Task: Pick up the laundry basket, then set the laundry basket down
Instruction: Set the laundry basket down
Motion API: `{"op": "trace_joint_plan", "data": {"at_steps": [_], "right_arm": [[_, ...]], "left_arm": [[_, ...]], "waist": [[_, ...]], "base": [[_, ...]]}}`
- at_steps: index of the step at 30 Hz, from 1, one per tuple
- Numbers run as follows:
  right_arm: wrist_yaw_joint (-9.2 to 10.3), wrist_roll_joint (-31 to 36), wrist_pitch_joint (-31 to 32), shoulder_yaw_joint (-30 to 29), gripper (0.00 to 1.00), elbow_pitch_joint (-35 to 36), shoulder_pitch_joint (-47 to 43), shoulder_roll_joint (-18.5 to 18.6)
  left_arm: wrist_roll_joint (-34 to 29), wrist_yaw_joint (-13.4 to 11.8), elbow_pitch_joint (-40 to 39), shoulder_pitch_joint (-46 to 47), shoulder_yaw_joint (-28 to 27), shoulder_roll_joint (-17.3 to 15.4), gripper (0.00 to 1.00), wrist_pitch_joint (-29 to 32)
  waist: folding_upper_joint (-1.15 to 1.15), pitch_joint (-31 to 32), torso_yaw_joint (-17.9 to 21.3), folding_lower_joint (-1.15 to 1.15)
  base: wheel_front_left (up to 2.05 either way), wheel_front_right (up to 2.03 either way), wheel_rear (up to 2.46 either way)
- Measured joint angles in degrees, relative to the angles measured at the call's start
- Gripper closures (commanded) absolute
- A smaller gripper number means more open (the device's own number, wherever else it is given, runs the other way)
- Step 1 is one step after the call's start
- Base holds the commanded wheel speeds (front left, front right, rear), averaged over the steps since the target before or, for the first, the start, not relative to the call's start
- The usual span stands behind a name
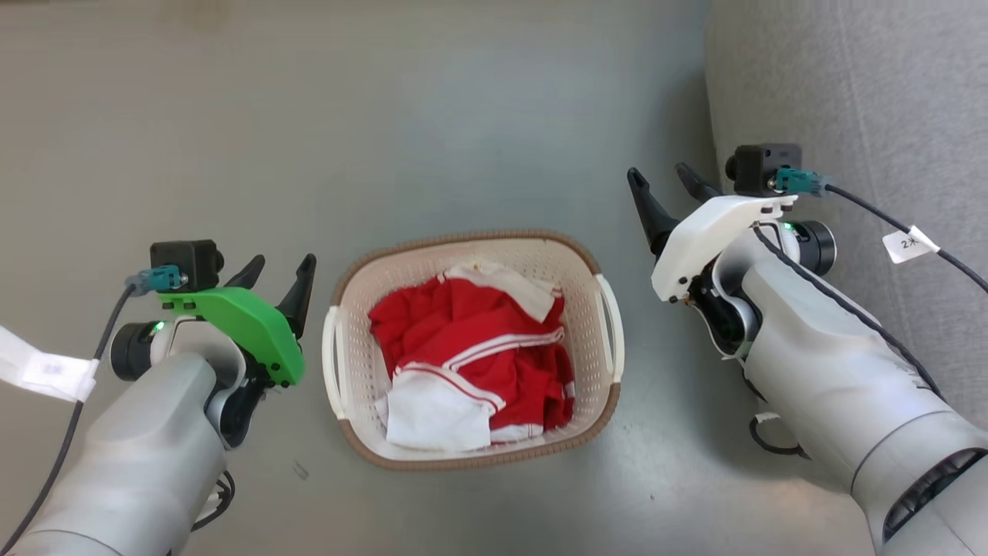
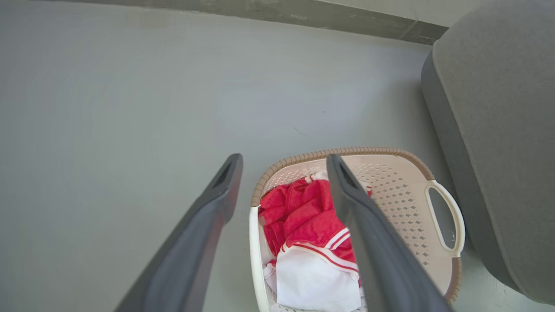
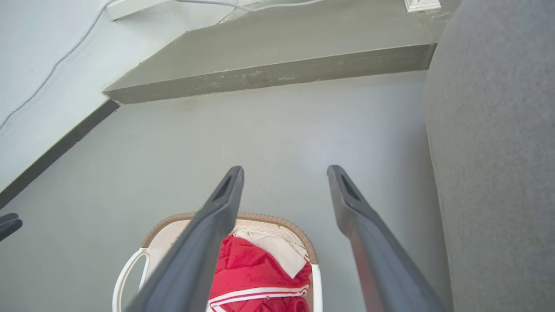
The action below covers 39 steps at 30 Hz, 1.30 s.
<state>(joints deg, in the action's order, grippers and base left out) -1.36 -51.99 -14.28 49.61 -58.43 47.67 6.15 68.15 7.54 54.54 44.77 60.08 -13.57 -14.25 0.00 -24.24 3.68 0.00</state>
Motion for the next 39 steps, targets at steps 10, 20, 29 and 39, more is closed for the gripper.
{"op": "trace_joint_plan", "data": {"at_steps": [10, 20, 29, 39], "right_arm": [[0.47, 4.5, -0.1, -5.3, 0.0, 6.8, -7.8, 2.5], [1.57, 9.2, -0.1, -10.3, 0.0, 14.9, -14.3, 3.4], [4.33, 15.3, -0.1, -16.9, 0.0, 24.9, -19.8, 6.5], [5.53, 20.5, -0.1, -23.6, 0.0, 34.0, -26.9, 6.4]], "left_arm": [[-4.1, 0.0, -4.8, -3.2, -7.5, -0.8, 0.0, 0.0], [-9.3, 0.0, -9.1, -8.6, -14.9, -3.1, 0.0, 0.0], [-14.3, -0.7, -16.7, -13.4, -21.8, -3.4, 0.0, 0.0], [-22.6, -2.7, -27.2, -20.2, -32.4, -3.2, 0.0, -0.2]], "waist": [[0.0, 8.3, -0.5, 0.0], [0.0, 15.2, -0.7, 0.0], [0.0, 18.7, -0.4, 0.0], [0.0, 20.0, -0.8, 0.0]], "base": [[0.0, 0.0, 0.0], [0.0, 0.0, 0.0], [0.0, 0.0, 0.0], [0.0, 0.0, 0.0]]}}
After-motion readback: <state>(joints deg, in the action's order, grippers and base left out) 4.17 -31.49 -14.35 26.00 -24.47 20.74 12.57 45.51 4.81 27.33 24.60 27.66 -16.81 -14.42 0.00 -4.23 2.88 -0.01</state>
